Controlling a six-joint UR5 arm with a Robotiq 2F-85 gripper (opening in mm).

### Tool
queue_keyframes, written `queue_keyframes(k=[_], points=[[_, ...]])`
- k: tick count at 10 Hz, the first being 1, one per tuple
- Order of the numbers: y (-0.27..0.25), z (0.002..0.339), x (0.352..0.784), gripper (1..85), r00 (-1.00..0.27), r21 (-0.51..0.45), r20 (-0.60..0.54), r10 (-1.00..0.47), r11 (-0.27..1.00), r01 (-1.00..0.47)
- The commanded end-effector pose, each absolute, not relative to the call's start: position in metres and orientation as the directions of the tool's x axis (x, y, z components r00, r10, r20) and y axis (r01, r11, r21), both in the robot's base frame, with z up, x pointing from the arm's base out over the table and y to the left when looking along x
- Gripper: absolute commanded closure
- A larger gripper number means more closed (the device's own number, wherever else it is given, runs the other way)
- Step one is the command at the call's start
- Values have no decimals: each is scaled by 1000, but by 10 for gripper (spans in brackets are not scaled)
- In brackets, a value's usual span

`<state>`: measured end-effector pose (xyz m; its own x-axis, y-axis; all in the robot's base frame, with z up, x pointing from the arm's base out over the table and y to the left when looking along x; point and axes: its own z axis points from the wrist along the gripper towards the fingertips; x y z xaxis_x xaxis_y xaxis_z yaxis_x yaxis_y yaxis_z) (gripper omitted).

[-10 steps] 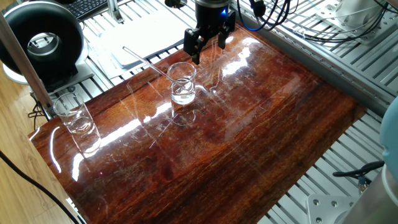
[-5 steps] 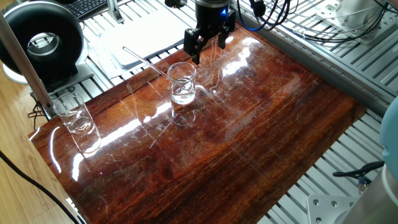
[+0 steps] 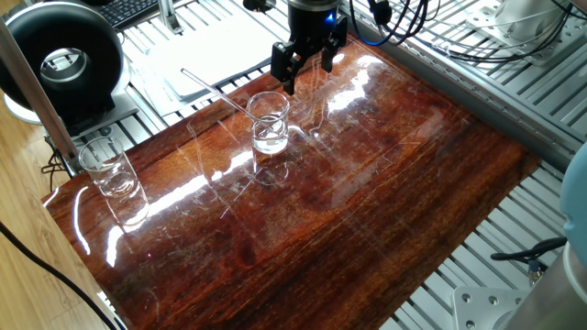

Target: Stir the beaker with a glass rod

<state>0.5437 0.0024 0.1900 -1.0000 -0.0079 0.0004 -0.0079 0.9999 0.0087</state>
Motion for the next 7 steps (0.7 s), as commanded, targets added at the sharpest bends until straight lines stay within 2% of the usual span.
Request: queue_keyframes(k=[1,2,7], points=[[5,190,544,847,-1000,9,0,-8,1000,-8],[0,191,515,847,-994,-15,110,9,1000,8],[1,191,515,847,-993,-17,110,35,999,34]])
